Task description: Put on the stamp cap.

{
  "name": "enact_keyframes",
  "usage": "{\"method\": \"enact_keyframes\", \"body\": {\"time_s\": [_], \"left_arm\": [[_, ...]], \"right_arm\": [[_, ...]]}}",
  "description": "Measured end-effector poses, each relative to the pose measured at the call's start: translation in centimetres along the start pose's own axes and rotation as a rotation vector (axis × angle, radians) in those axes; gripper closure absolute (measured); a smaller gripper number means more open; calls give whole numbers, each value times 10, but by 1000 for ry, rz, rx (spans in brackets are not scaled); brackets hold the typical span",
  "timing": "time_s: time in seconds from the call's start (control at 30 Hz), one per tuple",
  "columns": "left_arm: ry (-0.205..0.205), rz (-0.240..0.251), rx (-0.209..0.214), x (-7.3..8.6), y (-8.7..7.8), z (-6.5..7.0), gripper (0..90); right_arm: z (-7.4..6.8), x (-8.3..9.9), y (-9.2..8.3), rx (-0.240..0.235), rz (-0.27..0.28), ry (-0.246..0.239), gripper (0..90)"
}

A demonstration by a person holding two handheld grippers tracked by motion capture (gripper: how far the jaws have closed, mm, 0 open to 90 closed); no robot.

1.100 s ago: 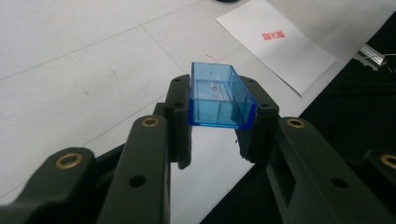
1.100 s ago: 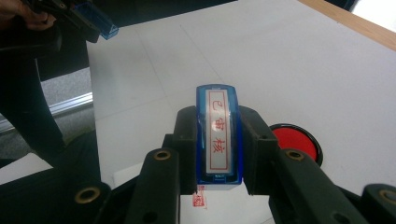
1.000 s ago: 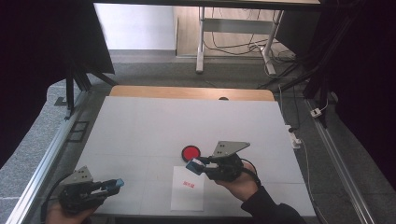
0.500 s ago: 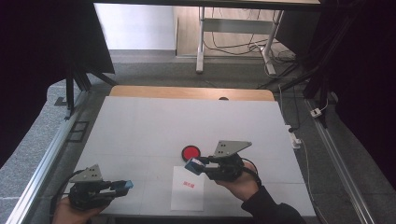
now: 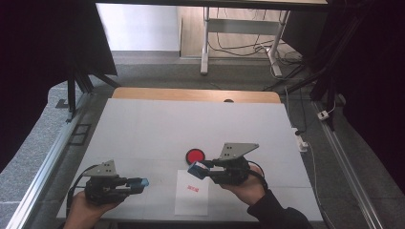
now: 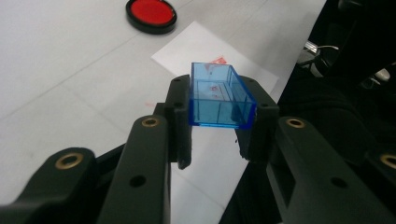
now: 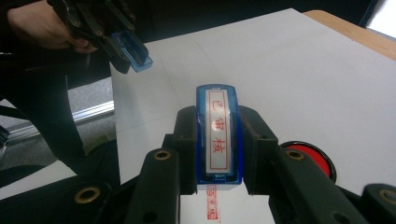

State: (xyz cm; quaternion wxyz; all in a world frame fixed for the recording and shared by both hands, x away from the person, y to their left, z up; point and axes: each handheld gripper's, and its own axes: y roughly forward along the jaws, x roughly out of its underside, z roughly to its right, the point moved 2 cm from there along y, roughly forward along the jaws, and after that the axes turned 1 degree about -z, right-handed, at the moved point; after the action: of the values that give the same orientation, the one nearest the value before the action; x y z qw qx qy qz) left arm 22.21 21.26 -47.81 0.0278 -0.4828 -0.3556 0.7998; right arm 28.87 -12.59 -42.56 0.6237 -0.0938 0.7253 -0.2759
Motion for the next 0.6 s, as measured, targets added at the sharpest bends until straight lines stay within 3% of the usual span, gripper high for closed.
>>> {"method": "enact_keyframes", "body": {"time_s": [0.27,0.6], "left_arm": [[64,-28,42,-15,20,1,682],[142,-43,125,-34,42,2,681]], "right_arm": [[-1,-2,-1,-22,-2,-2,708],[-4,-3,-1,-33,9,-10,708]]}}
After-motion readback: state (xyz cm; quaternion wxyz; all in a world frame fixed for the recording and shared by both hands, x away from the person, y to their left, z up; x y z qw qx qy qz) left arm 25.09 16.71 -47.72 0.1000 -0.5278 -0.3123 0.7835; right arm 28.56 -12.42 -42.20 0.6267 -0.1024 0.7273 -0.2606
